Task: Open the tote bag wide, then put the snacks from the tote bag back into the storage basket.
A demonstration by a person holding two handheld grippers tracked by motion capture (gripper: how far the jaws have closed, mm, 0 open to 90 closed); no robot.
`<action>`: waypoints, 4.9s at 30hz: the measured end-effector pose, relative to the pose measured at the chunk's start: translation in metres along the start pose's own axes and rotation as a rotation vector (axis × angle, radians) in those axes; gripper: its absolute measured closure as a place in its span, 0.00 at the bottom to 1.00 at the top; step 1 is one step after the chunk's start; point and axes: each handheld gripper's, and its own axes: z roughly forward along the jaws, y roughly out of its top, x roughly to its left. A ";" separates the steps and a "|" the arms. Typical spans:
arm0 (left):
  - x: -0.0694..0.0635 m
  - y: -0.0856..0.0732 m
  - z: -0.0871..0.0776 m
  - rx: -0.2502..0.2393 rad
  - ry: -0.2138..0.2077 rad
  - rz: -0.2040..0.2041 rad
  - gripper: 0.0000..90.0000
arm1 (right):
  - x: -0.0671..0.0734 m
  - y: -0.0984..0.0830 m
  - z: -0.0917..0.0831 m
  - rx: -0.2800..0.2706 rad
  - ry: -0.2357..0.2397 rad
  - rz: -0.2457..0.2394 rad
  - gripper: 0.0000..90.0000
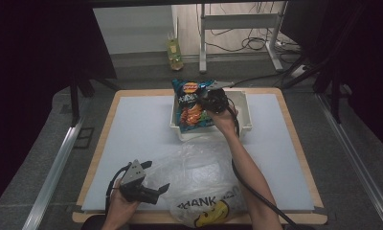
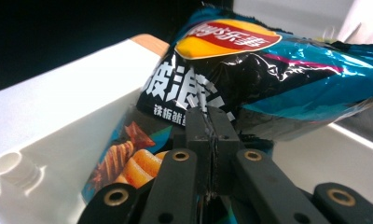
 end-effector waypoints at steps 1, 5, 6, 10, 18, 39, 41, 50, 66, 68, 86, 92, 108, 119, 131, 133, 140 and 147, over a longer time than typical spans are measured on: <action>0.000 0.000 0.000 0.001 -0.001 0.000 0.00 | 0.000 -0.001 0.000 0.008 -0.007 0.005 0.98; -0.001 0.000 0.000 0.003 0.001 0.006 0.00 | -0.001 -0.004 0.002 0.027 -0.024 0.022 0.96; -0.001 0.000 0.000 0.003 0.001 0.005 0.00 | -0.002 -0.005 0.002 0.032 -0.027 0.029 0.95; 0.000 0.000 0.000 0.003 0.001 0.002 0.00 | -0.004 -0.006 0.003 0.058 -0.041 0.050 0.92; -0.001 0.000 0.001 0.006 0.001 0.003 0.00 | -0.004 -0.009 0.003 0.087 -0.049 0.069 0.82; 0.001 0.001 0.000 0.011 0.011 -0.015 0.00 | 0.011 -0.001 -0.018 0.087 -0.061 0.020 0.69; 0.001 0.001 0.000 0.010 0.010 -0.017 0.00 | 0.012 0.000 -0.020 0.086 -0.064 0.015 0.68; 0.002 0.001 -0.002 -0.002 0.017 -0.027 0.00 | 0.017 0.003 -0.032 0.083 -0.055 -0.009 0.64; 0.004 0.002 -0.009 -0.043 0.042 -0.029 0.00 | 0.028 0.005 -0.054 0.075 -0.041 -0.033 0.49; 0.003 0.002 -0.009 -0.049 0.041 -0.030 0.00 | 0.031 0.005 -0.056 0.080 -0.037 -0.040 0.45; 0.005 0.002 -0.010 -0.055 0.060 -0.023 0.00 | 0.043 -0.001 -0.070 0.088 -0.015 -0.054 0.30; 0.006 0.001 -0.010 -0.052 0.060 -0.024 0.00 | 0.047 -0.002 -0.073 0.080 -0.008 -0.061 0.28; 0.006 0.001 -0.010 -0.050 0.061 -0.023 0.00 | 0.055 -0.008 -0.079 0.081 0.028 -0.054 0.20; 0.006 0.001 -0.009 -0.054 0.061 -0.029 0.00 | 0.059 -0.014 -0.080 0.110 0.051 -0.053 0.08; 0.007 0.001 -0.011 -0.062 0.064 -0.030 0.00 | 0.066 -0.017 -0.087 0.116 0.066 -0.057 0.03; 0.007 0.001 -0.011 -0.062 0.063 -0.031 0.00 | 0.068 -0.017 -0.089 0.116 0.068 -0.061 0.03; 0.006 0.001 -0.010 -0.055 0.058 -0.025 0.00 | 0.072 -0.018 -0.096 0.118 0.062 -0.079 0.03; 0.006 0.001 -0.009 -0.061 0.056 -0.030 0.00 | 0.074 -0.020 -0.105 0.100 0.056 -0.087 0.03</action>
